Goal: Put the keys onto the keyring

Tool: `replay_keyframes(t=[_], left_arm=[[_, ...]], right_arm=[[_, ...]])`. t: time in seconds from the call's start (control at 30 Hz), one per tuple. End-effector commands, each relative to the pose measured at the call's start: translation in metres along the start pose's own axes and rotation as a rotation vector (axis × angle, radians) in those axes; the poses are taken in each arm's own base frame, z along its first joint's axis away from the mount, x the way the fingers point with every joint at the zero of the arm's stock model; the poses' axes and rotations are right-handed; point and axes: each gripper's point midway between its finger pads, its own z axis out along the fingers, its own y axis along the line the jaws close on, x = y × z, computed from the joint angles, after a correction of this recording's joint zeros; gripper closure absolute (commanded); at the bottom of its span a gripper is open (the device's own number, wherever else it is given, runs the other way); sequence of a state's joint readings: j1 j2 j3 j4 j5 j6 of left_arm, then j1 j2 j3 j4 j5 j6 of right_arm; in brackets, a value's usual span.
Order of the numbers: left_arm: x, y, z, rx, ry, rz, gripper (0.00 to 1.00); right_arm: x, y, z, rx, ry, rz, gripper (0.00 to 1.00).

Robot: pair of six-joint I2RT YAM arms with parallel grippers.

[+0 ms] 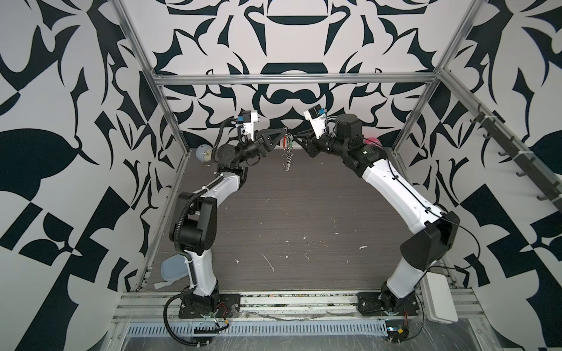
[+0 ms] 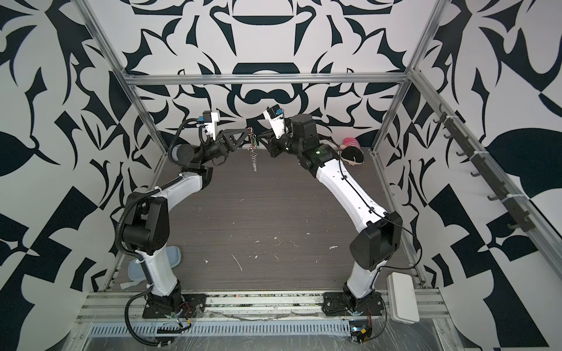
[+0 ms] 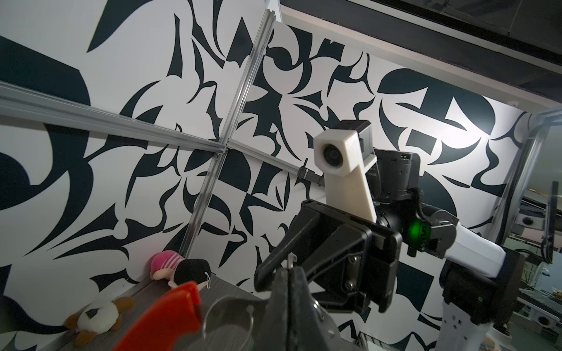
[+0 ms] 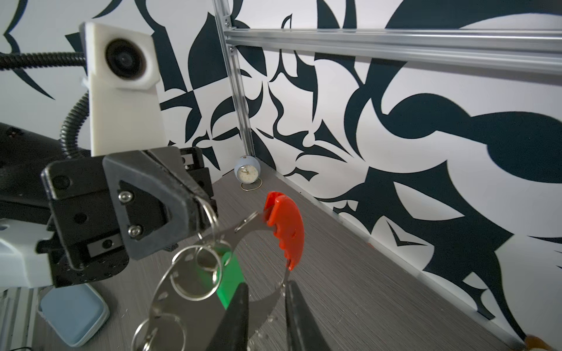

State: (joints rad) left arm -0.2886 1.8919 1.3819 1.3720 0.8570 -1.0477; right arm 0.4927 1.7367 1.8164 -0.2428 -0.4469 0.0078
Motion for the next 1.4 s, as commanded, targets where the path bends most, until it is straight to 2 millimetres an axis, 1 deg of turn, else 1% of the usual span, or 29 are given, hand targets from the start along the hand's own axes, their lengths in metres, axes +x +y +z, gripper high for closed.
replay_keyframes(t=[0.0, 0.07, 0.13, 0.3, 0.43, 0.53, 0.6, 0.63, 0.73, 0.87, 0.97, 1.1, 1.2, 1.37], left_arm=[[-0.012, -0.013, 0.004, 0.048, -0.030, 0.070, 1.00], [-0.011, -0.009, 0.003, 0.041, -0.032, 0.075, 1.00], [-0.011, -0.005, 0.002, 0.035, -0.034, 0.073, 1.00], [-0.004, 0.004, 0.000, 0.026, -0.023, 0.066, 1.00], [0.000, 0.009, -0.002, 0.017, -0.019, 0.060, 1.00], [0.001, 0.009, -0.002, 0.017, -0.019, 0.060, 1.00], [0.001, 0.008, -0.002, 0.016, -0.020, 0.058, 1.00], [0.001, 0.008, -0.002, 0.018, -0.018, 0.057, 1.00], [-0.001, 0.006, -0.001, 0.024, -0.016, 0.056, 1.00], [-0.003, 0.003, 0.000, 0.030, -0.014, 0.056, 1.00], [-0.004, 0.000, 0.001, 0.035, -0.015, 0.057, 1.00], [-0.005, -0.002, 0.003, 0.041, -0.017, 0.059, 1.00], [-0.004, -0.002, 0.005, 0.045, -0.016, 0.057, 1.00], [-0.004, -0.003, 0.006, 0.049, -0.016, 0.053, 1.00]], right_arm=[[-0.031, 0.033, -0.013, -0.108, -0.074, -0.041, 0.75], [-0.030, 0.042, -0.016, -0.132, -0.082, -0.060, 0.75], [-0.030, 0.046, -0.021, -0.129, -0.100, -0.068, 0.75], [-0.030, 0.042, -0.032, -0.076, -0.133, -0.084, 0.75], [-0.032, 0.040, -0.036, -0.051, -0.152, -0.099, 0.75], [-0.034, 0.029, -0.037, 0.015, -0.163, -0.099, 0.75], [-0.033, 0.013, -0.034, 0.064, -0.145, -0.060, 0.75], [-0.033, 0.009, -0.032, 0.055, -0.133, -0.036, 0.74], [-0.025, 0.000, -0.021, -0.006, -0.085, 0.035, 0.67], [-0.013, 0.001, -0.009, -0.049, -0.049, 0.034, 0.57], [-0.009, 0.004, -0.004, -0.077, -0.050, 0.042, 0.54], [-0.006, 0.007, 0.000, -0.101, -0.051, 0.043, 0.52], [-0.009, 0.011, 0.003, -0.117, -0.065, 0.035, 0.51], [-0.012, 0.013, 0.010, -0.126, -0.069, 0.029, 0.51]])
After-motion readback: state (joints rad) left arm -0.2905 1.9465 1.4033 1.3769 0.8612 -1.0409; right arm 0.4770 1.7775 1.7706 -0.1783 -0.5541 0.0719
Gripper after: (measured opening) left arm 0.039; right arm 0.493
